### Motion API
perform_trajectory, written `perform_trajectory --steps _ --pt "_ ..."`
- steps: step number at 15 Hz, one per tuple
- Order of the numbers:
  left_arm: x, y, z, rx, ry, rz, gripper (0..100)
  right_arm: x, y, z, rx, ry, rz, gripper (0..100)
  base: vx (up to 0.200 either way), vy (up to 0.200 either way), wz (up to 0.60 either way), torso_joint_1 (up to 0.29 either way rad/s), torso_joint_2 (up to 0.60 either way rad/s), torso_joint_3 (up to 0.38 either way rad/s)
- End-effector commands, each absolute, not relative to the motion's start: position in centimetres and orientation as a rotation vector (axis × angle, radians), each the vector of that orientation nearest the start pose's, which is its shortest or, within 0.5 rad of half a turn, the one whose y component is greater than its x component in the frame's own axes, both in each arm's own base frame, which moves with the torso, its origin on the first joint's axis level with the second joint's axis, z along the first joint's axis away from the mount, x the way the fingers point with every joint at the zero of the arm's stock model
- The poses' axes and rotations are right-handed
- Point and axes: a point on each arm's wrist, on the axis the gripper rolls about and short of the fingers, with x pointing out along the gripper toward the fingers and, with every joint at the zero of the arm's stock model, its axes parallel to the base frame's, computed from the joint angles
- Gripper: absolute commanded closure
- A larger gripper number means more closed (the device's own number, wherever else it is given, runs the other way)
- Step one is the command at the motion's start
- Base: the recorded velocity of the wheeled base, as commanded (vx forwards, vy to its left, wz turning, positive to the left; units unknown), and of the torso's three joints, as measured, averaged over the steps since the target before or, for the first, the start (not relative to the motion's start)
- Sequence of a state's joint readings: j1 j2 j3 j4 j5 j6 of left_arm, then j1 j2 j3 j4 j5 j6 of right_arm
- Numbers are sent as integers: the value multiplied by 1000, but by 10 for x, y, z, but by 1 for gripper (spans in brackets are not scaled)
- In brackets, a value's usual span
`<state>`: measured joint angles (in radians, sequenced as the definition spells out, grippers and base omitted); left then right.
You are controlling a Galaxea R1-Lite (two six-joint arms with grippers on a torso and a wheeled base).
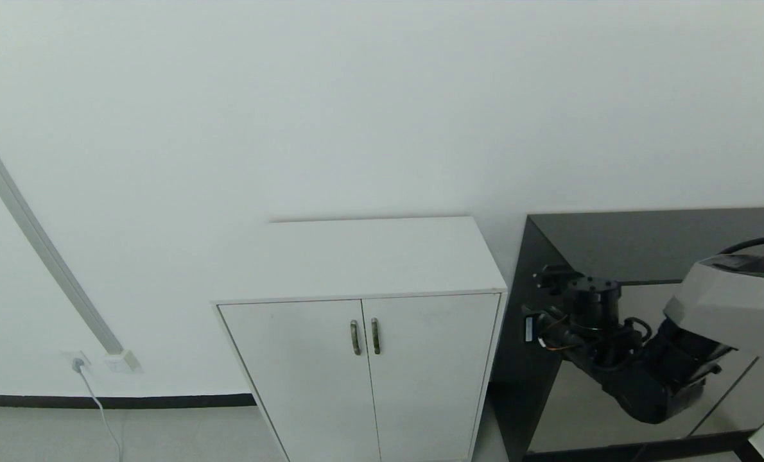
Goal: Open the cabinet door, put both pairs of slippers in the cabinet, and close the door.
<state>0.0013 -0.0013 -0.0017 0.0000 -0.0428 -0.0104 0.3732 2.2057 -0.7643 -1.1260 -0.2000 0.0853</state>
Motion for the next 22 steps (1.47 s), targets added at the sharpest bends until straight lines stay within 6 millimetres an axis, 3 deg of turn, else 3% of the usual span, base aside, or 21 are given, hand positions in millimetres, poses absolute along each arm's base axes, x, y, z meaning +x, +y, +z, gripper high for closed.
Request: perform_trajectory --steps 1,4,7,13,18,22 --pt "-23 -1 76 -11 -1 -41 100 333 92 60 2 296 71 100 0 0 0 0 0 0" --pt "-23 -1 76 -9 -1 -43 100 308 65 66 -5 299 20 100 0 0 0 0 0 0" --pt "-23 -1 76 -9 -1 -43 100 283 52 76 -8 289 -1 100 0 0 0 0 0 0" --pt "-23 -1 76 -11 -1 -41 100 233 39 95 -16 276 -10 100 0 0 0 0 0 0" --pt "-23 -1 76 -12 -1 -41 100 172 27 107 -21 241 -11 100 0 0 0 0 0 0" --pt "-23 -1 76 -12 -1 -41 100 142 18 118 -16 211 -28 100 0 0 0 0 0 0"
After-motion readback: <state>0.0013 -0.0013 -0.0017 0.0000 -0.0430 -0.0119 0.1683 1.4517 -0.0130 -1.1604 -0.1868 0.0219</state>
